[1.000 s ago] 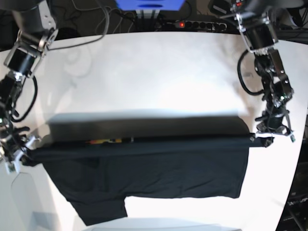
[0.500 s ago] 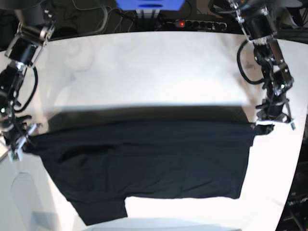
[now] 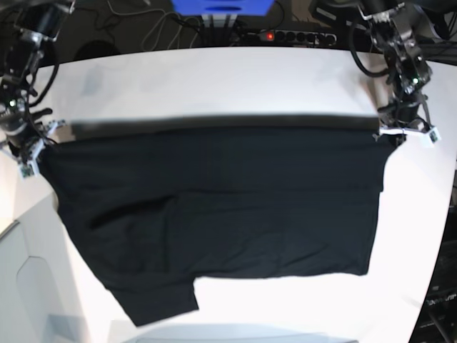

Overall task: Fold the T-shirt properly
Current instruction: 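Pull the held shoulder edge back toward the arms, stretching the shirt flat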

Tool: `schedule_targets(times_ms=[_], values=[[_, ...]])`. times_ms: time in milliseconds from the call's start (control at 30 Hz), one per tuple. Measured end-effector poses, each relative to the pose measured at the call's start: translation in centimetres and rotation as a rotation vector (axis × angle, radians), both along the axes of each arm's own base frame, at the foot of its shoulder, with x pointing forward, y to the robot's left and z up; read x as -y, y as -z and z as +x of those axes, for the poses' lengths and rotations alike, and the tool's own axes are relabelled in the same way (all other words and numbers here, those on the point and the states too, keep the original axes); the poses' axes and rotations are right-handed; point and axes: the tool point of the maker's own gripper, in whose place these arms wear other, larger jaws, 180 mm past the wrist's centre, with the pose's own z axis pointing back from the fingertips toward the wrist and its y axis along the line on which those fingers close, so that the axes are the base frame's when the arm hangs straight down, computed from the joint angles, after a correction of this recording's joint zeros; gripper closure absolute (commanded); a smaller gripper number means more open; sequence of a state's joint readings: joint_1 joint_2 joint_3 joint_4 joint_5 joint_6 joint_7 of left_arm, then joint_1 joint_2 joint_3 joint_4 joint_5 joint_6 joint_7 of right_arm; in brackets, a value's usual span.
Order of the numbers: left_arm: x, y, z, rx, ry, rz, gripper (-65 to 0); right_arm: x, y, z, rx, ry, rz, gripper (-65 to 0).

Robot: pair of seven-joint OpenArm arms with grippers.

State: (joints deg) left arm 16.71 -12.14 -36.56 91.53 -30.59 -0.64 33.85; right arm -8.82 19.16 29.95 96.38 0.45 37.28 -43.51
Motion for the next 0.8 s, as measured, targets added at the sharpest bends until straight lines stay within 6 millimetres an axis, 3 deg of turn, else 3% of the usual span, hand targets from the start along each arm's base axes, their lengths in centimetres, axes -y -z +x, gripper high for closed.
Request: schedule_targets(times_ms=[167, 267, 400, 533, 700, 800], values=[[0.4, 1.9, -2.5, -0.069, -0.001, -0.012, -0.1, -0.4, 1.5, -3.7, -0.052, 0.028, 0.017, 0.0], [0.7, 2.2, -2.9, -0.072, -0.011, -0.018, -0.1, -0.8, 2.1, -4.5, -0.073, 0.034, 0.03, 0.0], [0.9, 0.7, -1.6, -0.028, 0.001, -0.008, -0.1, -0.4, -0.5, -0.7, 0.026, 0.033, 0.023, 0.0], [1.0, -2.9, 2.6, 0.101, 0.009, 0.005, -0.1, 0.1, -5.5, 4.4, 0.173, -0.008, -0.017, 0.0], [1.2, -7.4, 6.0, 0.23, 0.033, 0.037, -0.1, 0.9, -10.0, 7.8, 0.293, -0.008, -0.043, 0.0], [1.9, -10.5, 7.0, 0.309, 0.058, 0.067, -0.1, 2.1, -12.7, 8.4, 0.372, 0.017, -0.06, 0.0]])
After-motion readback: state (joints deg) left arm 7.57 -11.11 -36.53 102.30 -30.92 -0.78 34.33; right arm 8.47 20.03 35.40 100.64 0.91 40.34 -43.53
